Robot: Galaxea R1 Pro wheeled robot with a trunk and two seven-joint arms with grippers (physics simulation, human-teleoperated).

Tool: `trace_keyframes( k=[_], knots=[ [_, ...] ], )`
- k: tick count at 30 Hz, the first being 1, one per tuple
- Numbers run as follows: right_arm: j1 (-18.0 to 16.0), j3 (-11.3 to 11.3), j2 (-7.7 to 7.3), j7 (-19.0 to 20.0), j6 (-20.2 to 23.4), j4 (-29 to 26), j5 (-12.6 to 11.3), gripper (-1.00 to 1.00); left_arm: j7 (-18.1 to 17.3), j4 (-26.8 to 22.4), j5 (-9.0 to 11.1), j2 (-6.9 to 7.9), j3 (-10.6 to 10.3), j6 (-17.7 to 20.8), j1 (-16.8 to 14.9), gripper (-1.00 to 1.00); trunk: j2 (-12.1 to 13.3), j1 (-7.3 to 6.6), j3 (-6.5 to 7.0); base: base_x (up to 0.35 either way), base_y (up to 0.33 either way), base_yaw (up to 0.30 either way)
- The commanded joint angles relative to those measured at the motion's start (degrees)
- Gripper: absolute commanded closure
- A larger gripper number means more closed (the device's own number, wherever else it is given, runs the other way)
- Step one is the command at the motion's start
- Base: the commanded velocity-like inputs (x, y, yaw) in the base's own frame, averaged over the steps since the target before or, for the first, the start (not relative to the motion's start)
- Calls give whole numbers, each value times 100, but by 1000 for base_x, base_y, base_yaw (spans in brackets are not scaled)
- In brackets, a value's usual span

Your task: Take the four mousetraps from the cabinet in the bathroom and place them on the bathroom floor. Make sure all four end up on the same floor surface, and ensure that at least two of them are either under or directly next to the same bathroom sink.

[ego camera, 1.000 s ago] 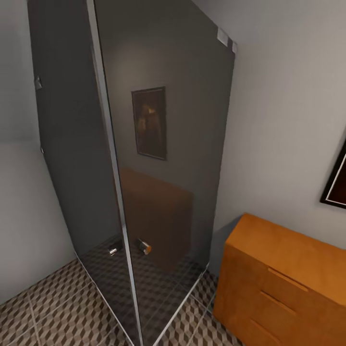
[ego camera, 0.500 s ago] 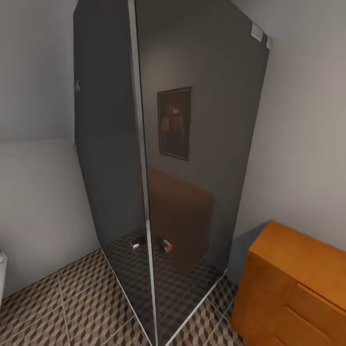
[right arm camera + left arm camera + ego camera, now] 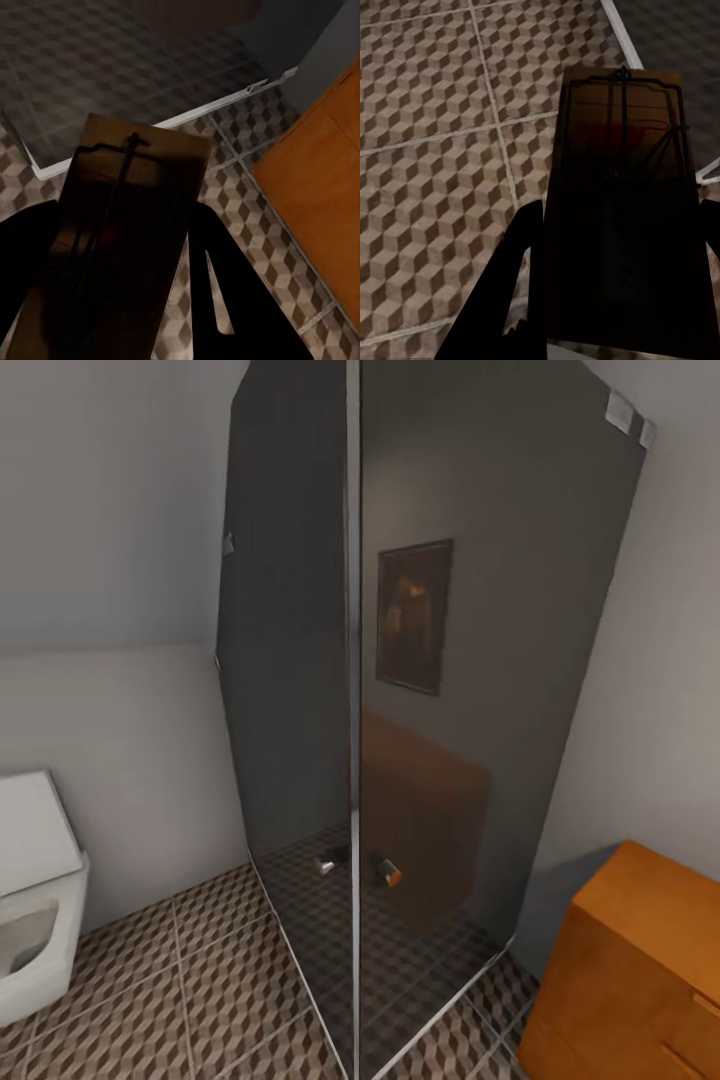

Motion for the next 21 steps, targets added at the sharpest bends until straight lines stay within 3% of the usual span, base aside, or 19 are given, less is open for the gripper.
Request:
trace_keyframes(
  k=[1, 21],
  knots=[
    [-3, -34, -3, -48, -12, 18, 61, 100, 39, 23, 3, -4, -45, -27, -7, 100, -5, 2, -2, 0, 0, 300],
    [-3, -34, -2, -47, -12, 17, 61, 100, 39, 23, 3, -4, -49, -26, -5, 100, -5, 2, -2, 0, 0, 300]
  ],
)
